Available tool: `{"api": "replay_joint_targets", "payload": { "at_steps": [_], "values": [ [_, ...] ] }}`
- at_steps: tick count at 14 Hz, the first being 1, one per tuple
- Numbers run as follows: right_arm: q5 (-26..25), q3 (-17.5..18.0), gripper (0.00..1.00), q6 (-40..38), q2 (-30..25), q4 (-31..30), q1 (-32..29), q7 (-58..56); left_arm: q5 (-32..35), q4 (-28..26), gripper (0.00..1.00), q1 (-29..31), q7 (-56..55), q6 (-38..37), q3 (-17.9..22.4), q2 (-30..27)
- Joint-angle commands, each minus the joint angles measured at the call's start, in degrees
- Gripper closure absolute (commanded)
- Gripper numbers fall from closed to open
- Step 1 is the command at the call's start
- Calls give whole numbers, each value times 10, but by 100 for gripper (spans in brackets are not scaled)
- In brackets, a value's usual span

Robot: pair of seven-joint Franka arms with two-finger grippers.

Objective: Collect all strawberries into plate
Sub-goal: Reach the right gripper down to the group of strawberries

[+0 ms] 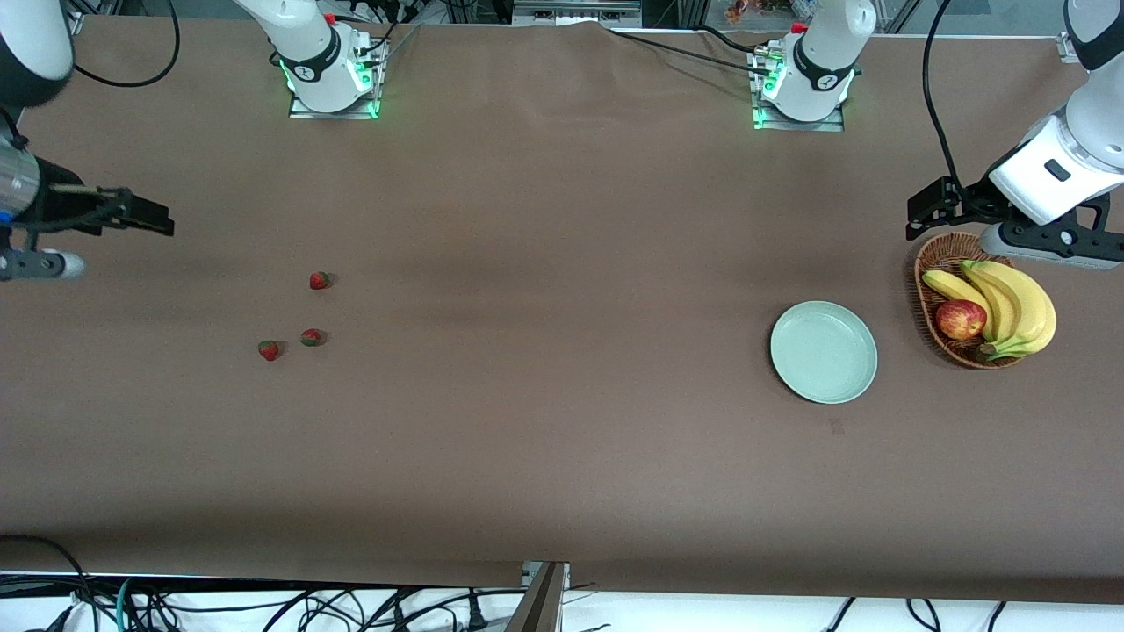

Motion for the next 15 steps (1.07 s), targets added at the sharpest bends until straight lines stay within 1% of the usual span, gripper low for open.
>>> {"api": "replay_joint_targets", "payload": {
  "at_steps": [1,3,7,10,13,15],
  "values": [
    [14,5,0,21,40,7,-1,1,-7,15,0,4,5,-11,0,6],
    [12,6,0,53,80,0,12,2,-7,15,0,4,5,-11,0,6],
    [9,6,0,190,148,-46,32,9,-7,15,0,4,5,-11,0,6],
    [10,6,0,261,189,-75,41,10,-7,15,0,3,6,-11,0,7],
    [9,7,0,366,197,-141,43,10,-7,15,0,3,6,-11,0,7],
    [9,7,0,373,200,-148,46,10,-7,15,0,4,7,-11,0,8]
  ]
}}
